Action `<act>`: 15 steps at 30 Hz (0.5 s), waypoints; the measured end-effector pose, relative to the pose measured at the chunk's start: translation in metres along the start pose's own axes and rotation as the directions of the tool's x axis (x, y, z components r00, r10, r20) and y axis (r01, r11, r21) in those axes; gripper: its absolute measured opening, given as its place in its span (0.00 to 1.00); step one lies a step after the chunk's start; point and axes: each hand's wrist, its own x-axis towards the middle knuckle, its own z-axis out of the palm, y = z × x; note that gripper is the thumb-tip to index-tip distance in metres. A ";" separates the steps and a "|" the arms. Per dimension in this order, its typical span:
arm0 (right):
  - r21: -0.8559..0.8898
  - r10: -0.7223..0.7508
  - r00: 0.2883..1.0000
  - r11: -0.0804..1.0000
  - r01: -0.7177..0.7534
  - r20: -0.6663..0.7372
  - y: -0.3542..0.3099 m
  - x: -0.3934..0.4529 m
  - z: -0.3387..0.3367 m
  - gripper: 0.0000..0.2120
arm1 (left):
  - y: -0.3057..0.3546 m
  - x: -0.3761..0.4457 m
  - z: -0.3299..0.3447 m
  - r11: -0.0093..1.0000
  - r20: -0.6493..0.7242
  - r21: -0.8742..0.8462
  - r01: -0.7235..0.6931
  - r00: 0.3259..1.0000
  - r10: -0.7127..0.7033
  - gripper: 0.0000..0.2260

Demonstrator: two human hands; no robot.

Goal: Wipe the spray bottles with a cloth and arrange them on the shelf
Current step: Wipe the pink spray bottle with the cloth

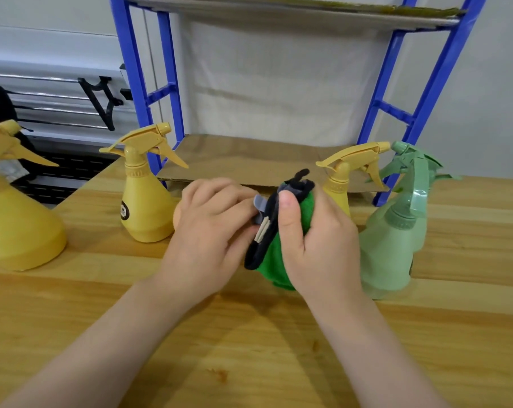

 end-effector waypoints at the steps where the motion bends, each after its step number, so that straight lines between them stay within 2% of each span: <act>1: -0.035 -0.029 0.999 0.999 0.028 -0.031 0.002 0.001 -0.002 0.26 | 0.003 0.000 0.002 1.000 0.000 -0.023 0.020 1.000 -0.020 0.10; 3: -0.072 -0.068 0.993 0.996 0.061 -0.097 0.004 0.005 -0.004 0.25 | 0.008 0.000 0.004 0.997 -0.007 -0.057 0.058 0.998 -0.058 0.10; 5: -0.035 -0.041 0.992 0.999 0.037 -0.116 0.004 0.007 -0.004 0.23 | 0.011 0.001 0.005 0.995 -0.010 -0.059 0.075 0.997 -0.075 0.10; 9: 0.252 0.183 0.979 0.955 -0.154 -0.092 -0.002 0.005 0.000 0.15 | 0.006 0.000 0.005 0.997 -0.017 -0.025 0.075 0.997 -0.075 0.08; 10: 0.362 0.271 0.959 0.904 -0.226 -0.078 -0.005 0.004 0.001 0.15 | 0.004 0.000 0.004 0.995 -0.016 -0.041 0.090 0.996 -0.090 0.09; 12: 0.573 0.432 0.901 0.728 -0.376 0.042 -0.008 0.004 0.000 0.14 | 0.002 -0.001 0.004 0.986 -0.012 -0.104 0.132 0.991 -0.134 0.11; 13: 0.624 0.462 0.877 0.649 -0.436 0.132 -0.008 0.005 0.000 0.15 | 0.000 -0.001 0.004 0.978 -0.016 -0.141 0.151 0.988 -0.155 0.11; 15: 0.643 0.425 0.853 0.569 -0.513 0.304 -0.006 0.006 -0.001 0.18 | -0.004 0.000 0.004 0.964 -0.048 -0.196 0.181 0.980 -0.193 0.06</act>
